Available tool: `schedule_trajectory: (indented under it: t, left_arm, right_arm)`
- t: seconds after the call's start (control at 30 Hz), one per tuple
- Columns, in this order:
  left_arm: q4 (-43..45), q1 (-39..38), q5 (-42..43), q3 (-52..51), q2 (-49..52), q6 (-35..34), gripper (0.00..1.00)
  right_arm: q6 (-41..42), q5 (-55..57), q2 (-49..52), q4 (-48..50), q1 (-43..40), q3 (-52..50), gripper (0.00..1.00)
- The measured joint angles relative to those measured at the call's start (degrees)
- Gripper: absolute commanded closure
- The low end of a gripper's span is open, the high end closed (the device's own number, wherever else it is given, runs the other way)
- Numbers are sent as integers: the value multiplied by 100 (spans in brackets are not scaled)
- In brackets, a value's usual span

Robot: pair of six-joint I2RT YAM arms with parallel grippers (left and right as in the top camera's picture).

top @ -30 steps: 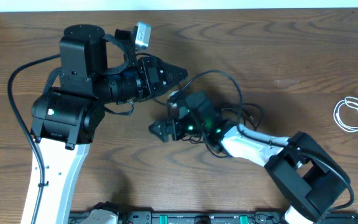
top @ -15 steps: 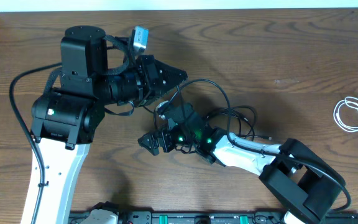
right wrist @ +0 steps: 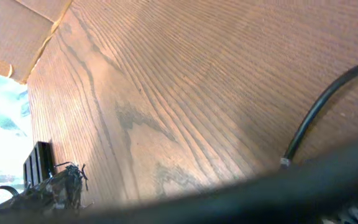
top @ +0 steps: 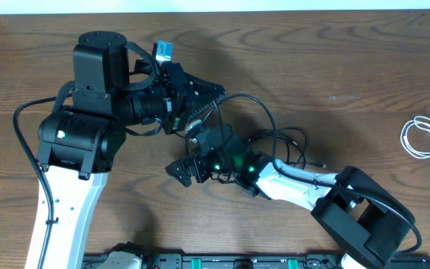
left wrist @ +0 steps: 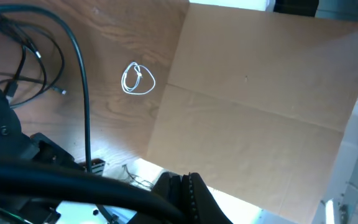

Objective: Untangle cables

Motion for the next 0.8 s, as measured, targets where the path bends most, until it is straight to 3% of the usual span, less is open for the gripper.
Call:
schedule_trajectory:
  t: [0.37, 0.8]
  left_arm:
    - [-2, 0, 0, 0, 0, -260, 92]
    - [-341, 0, 0, 0, 0, -282, 93]
  right_arm:
    - [-782, 96, 0, 46, 229, 0, 1]
    - [-960, 127, 0, -107, 243, 0, 1]
